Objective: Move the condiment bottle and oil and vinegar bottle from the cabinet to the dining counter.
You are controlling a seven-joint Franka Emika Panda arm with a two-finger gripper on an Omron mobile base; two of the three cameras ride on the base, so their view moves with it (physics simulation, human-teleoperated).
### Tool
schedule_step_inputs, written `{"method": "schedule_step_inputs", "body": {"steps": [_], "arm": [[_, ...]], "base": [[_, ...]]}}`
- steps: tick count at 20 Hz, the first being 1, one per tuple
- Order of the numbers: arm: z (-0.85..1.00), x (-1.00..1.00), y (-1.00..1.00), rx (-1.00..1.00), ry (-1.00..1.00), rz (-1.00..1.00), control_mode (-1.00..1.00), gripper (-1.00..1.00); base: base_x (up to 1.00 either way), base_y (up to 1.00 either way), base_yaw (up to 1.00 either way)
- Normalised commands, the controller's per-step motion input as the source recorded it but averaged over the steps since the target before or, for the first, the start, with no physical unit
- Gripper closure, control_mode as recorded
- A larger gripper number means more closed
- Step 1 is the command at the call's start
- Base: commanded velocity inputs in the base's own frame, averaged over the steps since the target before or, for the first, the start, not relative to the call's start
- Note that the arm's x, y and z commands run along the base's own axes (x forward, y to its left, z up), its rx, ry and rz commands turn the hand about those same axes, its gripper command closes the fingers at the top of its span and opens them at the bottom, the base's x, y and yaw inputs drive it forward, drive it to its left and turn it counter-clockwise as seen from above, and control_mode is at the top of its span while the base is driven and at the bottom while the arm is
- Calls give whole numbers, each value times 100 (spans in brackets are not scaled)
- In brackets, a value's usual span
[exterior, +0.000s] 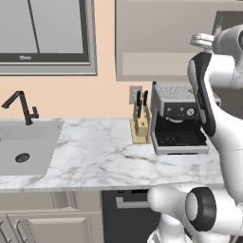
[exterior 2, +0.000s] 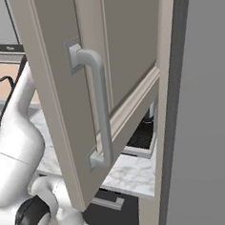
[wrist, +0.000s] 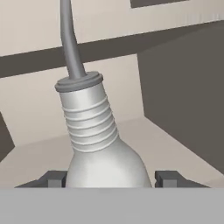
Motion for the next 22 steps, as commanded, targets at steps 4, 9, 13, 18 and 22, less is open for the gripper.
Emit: {"method": "schedule_step_inputs", "body": {"steps": [4,9,13,18,22], "arm": [[63,-100,57,0,0,0,-100,100],[11,-100,63,-1,5,0,-100,100],[-10,-100,63,0,3,0,-100,100],[-28,-85,39,0,2,0,-100,100],[-33,-46,4,0,3,0,-100,100]], "base": [[0,0,0],[0,0,0],[0,0,0],[0,0,0],[0,0,0]]}}
